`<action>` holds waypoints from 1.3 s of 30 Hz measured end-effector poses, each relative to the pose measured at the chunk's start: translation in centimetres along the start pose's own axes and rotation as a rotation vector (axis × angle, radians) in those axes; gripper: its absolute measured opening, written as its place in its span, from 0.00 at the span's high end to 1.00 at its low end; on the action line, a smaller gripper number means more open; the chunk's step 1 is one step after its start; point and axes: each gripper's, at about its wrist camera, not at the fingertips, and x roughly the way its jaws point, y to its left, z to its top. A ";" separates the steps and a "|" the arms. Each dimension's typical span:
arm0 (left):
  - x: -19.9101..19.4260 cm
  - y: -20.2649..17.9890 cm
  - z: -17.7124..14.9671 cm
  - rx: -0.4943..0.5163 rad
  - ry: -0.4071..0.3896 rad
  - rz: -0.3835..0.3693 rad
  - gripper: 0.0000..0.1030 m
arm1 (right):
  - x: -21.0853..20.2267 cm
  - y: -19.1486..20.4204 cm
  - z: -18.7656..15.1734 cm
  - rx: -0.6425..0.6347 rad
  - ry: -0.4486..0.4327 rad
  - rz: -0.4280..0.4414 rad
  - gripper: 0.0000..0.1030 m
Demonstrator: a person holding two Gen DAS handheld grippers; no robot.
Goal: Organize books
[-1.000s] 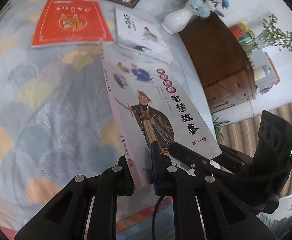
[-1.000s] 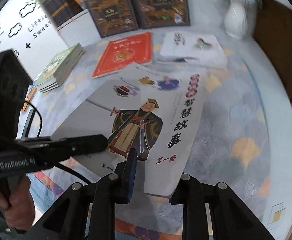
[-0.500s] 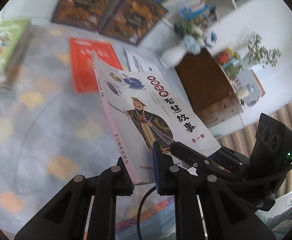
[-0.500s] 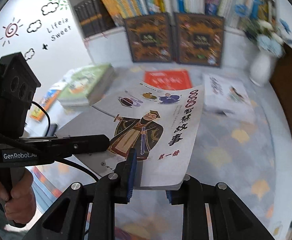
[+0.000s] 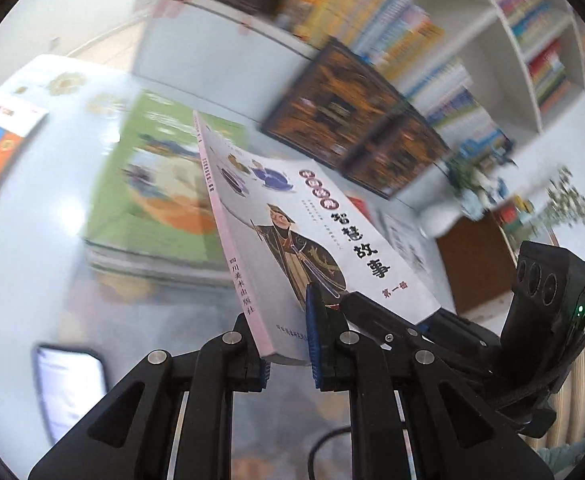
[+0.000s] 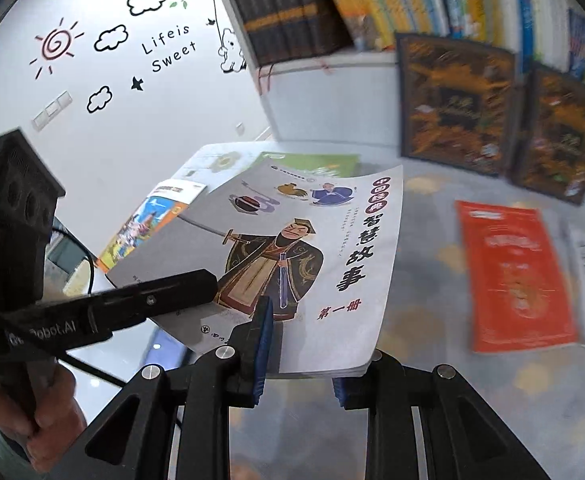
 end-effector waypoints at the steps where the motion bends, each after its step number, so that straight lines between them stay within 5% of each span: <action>1: 0.1 1.1 0.6 -0.014 0.000 0.003 0.88 | 0.8 0.5 0.5 0.002 0.005 0.000 0.76; 7: 1.7 5.3 3.2 -0.059 0.014 -0.020 0.87 | 4.3 1.1 3.0 0.024 0.027 -0.019 0.75; 14: 3.9 9.1 7.6 -0.027 0.172 -0.113 0.87 | 7.8 0.2 5.5 0.145 0.069 0.030 0.75; 18: 4.4 9.7 8.6 -0.005 0.208 -0.100 0.87 | 8.7 0.7 5.4 0.152 0.085 0.030 0.75; 32: 4.4 12.6 7.3 -0.045 0.222 -0.049 0.84 | 11.5 0.5 4.2 0.188 0.176 0.023 0.72; 39: 1.9 14.3 6.6 -0.091 0.148 0.004 0.80 | 11.1 0.7 3.8 0.152 0.214 0.031 0.58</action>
